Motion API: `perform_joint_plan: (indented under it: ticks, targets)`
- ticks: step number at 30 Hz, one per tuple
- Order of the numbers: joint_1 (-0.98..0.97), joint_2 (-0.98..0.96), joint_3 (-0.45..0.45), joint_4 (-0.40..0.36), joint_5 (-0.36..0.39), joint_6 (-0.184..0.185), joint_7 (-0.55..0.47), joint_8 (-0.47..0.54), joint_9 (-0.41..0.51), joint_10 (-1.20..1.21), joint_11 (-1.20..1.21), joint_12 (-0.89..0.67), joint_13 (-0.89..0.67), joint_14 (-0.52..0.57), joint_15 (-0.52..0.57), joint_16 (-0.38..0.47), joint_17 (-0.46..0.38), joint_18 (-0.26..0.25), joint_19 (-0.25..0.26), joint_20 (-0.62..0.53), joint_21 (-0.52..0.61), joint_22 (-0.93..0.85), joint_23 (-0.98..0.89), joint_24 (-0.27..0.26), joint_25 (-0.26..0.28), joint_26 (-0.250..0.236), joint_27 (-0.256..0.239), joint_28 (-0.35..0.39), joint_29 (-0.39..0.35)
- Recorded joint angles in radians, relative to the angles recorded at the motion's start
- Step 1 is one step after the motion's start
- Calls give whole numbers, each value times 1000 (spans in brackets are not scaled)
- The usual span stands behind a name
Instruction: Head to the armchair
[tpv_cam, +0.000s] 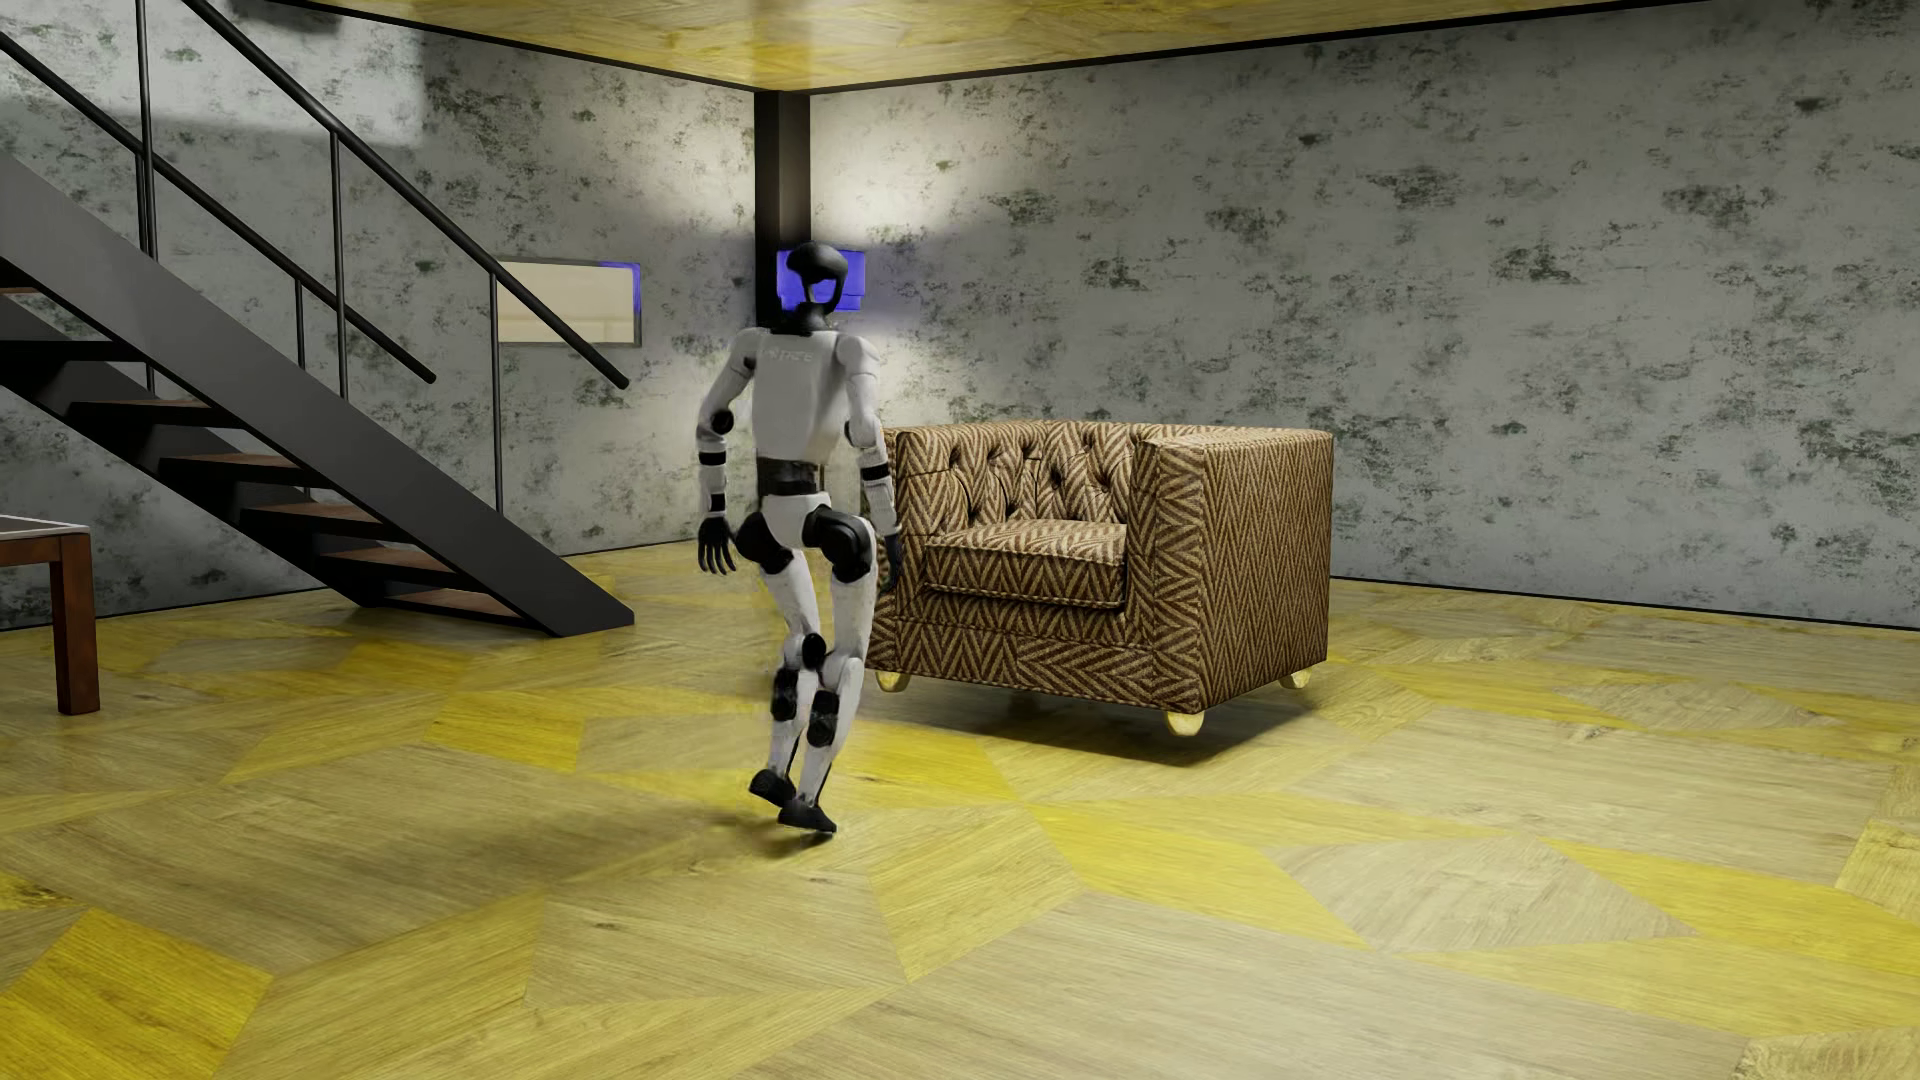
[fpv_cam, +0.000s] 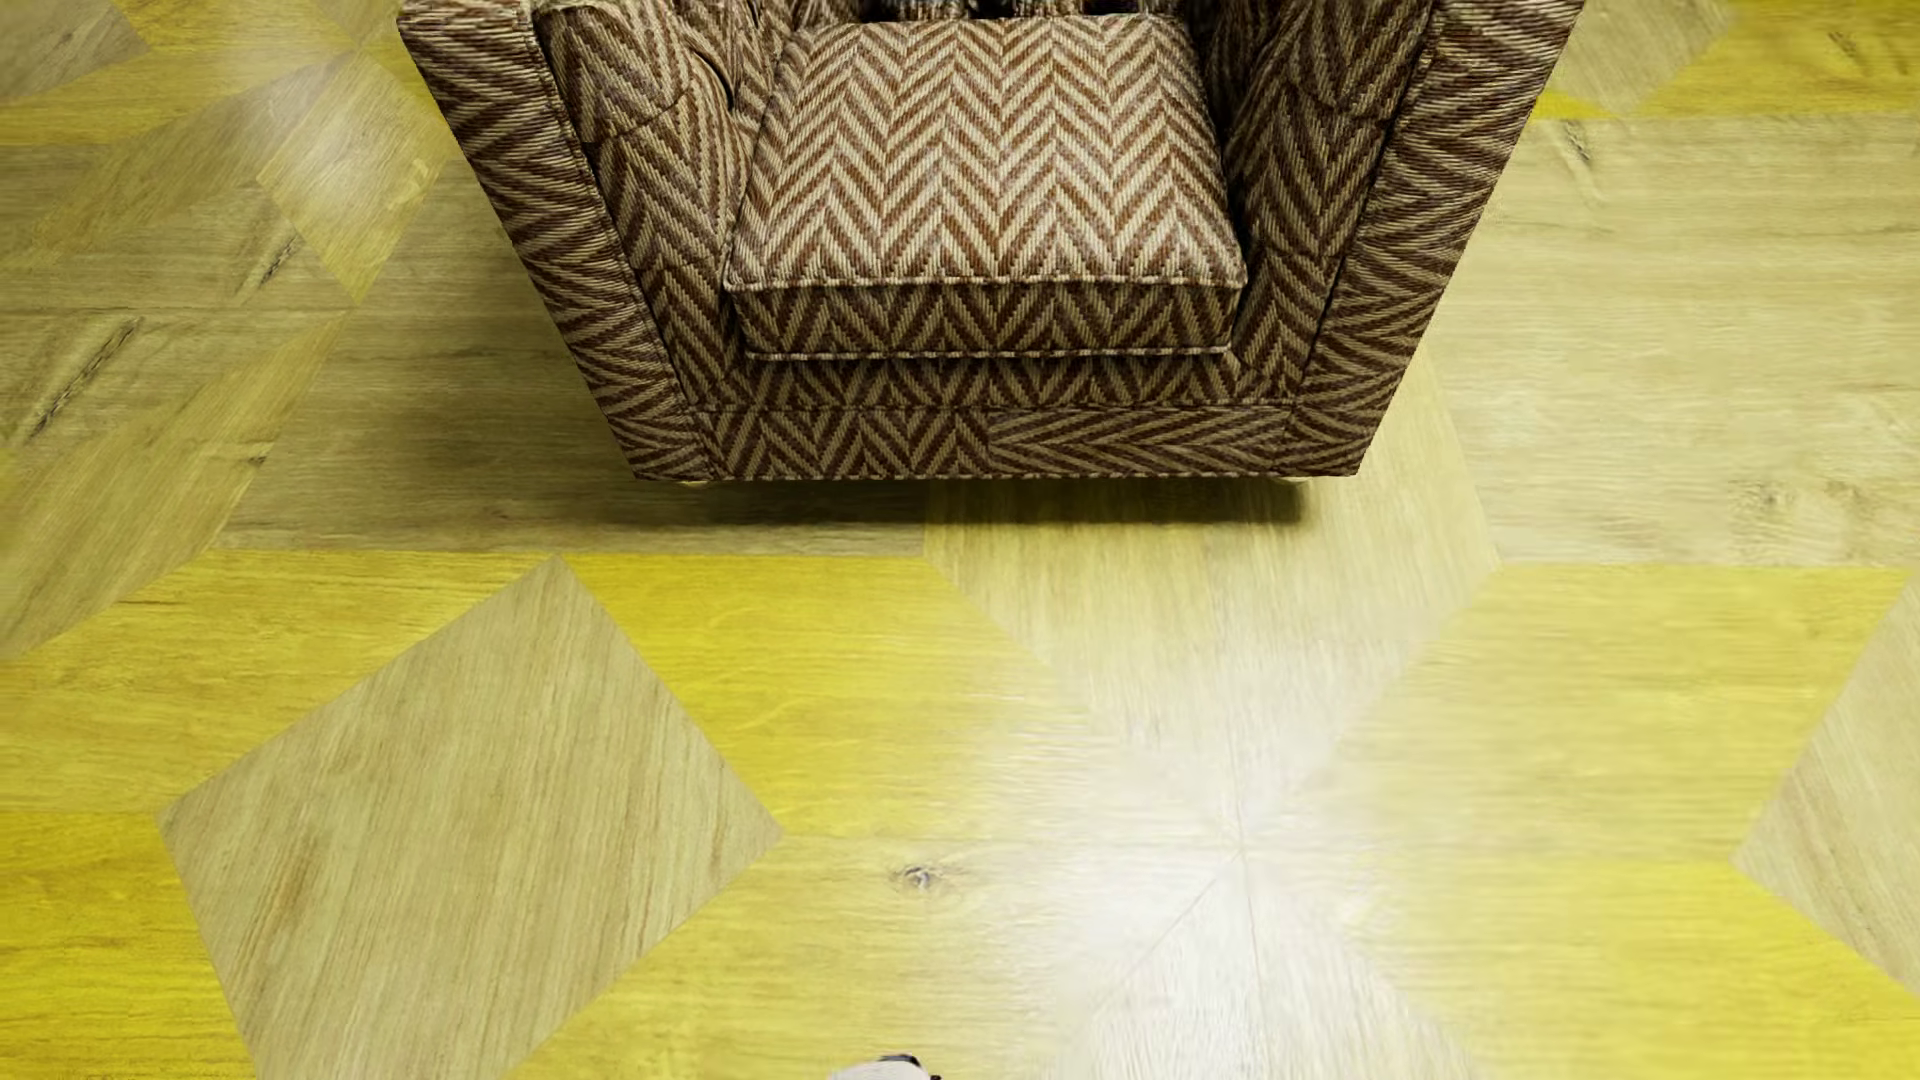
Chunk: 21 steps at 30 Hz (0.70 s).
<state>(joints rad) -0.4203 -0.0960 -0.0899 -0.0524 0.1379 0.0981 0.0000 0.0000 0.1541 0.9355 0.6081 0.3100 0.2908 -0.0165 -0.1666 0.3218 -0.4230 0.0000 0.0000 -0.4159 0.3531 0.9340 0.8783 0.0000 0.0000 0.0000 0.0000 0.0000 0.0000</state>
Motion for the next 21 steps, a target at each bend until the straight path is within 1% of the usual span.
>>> perform_joint_plan:
  ticks: [1, 2, 3, 4, 5, 6, 7, 8, 9, 10, 11, 12, 13, 14, 15, 16, 17, 18, 21]
  targets:
    - [-6, 72, 31, 5, 6, -9, 0, 0, 6, -182, -29, 13, 10, -5, -3, 0, 0, 0, 0, 12, 10, 11, 6, 0, 0, 0, 0, 0, 0]
    - [13, 151, 59, 12, 12, -16, 0, 0, 12, -361, -57, 30, 22, -71, -14, 0, -3, 0, 0, 23, 21, 24, 11, 0, 0, 0, 0, 0, 0]
    - [44, 229, 86, 23, 19, -19, 0, 0, 16, -523, -82, 50, 34, -176, -32, 0, -6, 0, 0, 33, 32, 35, 15, 0, 0, 0, 0, 0, 0]
    - [69, 299, 114, 40, 26, -17, 0, 0, 16, -575, -99, 69, 43, -287, -52, 1, -10, 0, 0, 43, 40, 43, 17, 0, 0, 0, 0, 0, 0]
    - [74, 351, 143, 61, 31, -12, 0, 0, 11, -611, -105, 86, 51, -345, -72, 1, -13, 0, 0, 52, 40, 49, 19, 0, 0, 0, 0, 0, 0]
    - [63, 391, 171, 80, 31, -8, 0, 0, 7, -568, -99, 99, 59, -359, -90, 0, -13, 0, 0, 62, 32, 60, 22, 0, 0, 0, 0, 0, 0]
    - [38, 416, 197, 89, 23, -10, 0, 0, 1, -583, -82, 108, 64, -285, -97, -4, -10, 0, 0, 74, 19, 73, 27, 0, 0, 0, 0, 0, 0]
    - [2, 425, 212, 80, 9, -24, 0, 0, -9, -551, -63, 110, 64, -104, -82, -10, -2, 0, 0, 87, 11, 98, 37, 0, 0, 0, 0, 0, 0]
    - [-32, 426, 208, 54, -8, -50, 0, 0, -16, -498, -39, 102, 59, 86, -35, -18, 11, 0, 0, 89, 5, 137, 55, 0, 0, 0, 0, 0, 0]
    - [-49, 422, 187, 18, -30, -82, 0, 0, -18, -446, 1, 84, 54, 196, 53, -21, 29, 0, 0, 75, 2, 176, 77, 0, 0, 0, 0, 0, 0]
    - [-47, 405, 162, -8, -50, -108, 0, 0, -20, -405, 64, 65, 55, 217, 178, -21, 46, 0, 0, 49, 12, 196, 97, 0, 0, 0, 0, 0, 0]
    - [-33, 366, 145, -19, -69, -124, 0, 0, -27, -386, 143, 47, 57, 189, 296, -15, 59, 0, 0, 33, 37, 183, 114, 0, 0, 0, 0, 0, 0]
    - [-11, 308, 138, -22, -88, -138, 0, 0, -38, -387, 220, 33, 60, 147, 338, -5, 69, 0, 0, 38, 63, 138, 121, 0, 0, 0, 0, 0, 0]
    - [21, 248, 138, -28, -103, -151, 0, 0, -45, -399, 280, 19, 62, 111, 286, 8, 78, 0, 0, 62, 80, 73, 123, 0, 0, 0, 0, 0, 0]
    - [59, 197, 138, -36, -111, -156, 0, 0, -45, -415, 312, 2, 63, 85, 196, 18, 84, 0, 0, 92, 85, 3, 121, 0, 0, 0, 0, 0, 0]
    - [97, 155, 133, -43, -109, -149, 0, 0, -42, -428, 314, -17, 60, 67, 120, 24, 86, 0, 0, 124, 83, -62, 116, 0, 0, 0, 0, 0, 0]
    - [131, 120, 122, -45, -100, -135, 0, 0, -39, -438, 291, -38, 54, 51, 68, 26, 84, 0, 0, 154, 77, -122, 109, 0, 0, 0, 0, 0, 0]
    - [164, 91, 108, -44, -91, -123, 0, 0, -34, -448, 252, -57, 46, 32, 29, 30, 80, 0, 0, 179, 70, -177, 98, 0, 0, 0, 0, 0, 0]
    - [258, 37, 67, -40, -82, -108, 0, 0, -28, -488, 82, -97, 28, -33, -41, 55, 69, 0, 0, 220, 41, -293, 55, 0, 0, 0, 0, 0, 0]
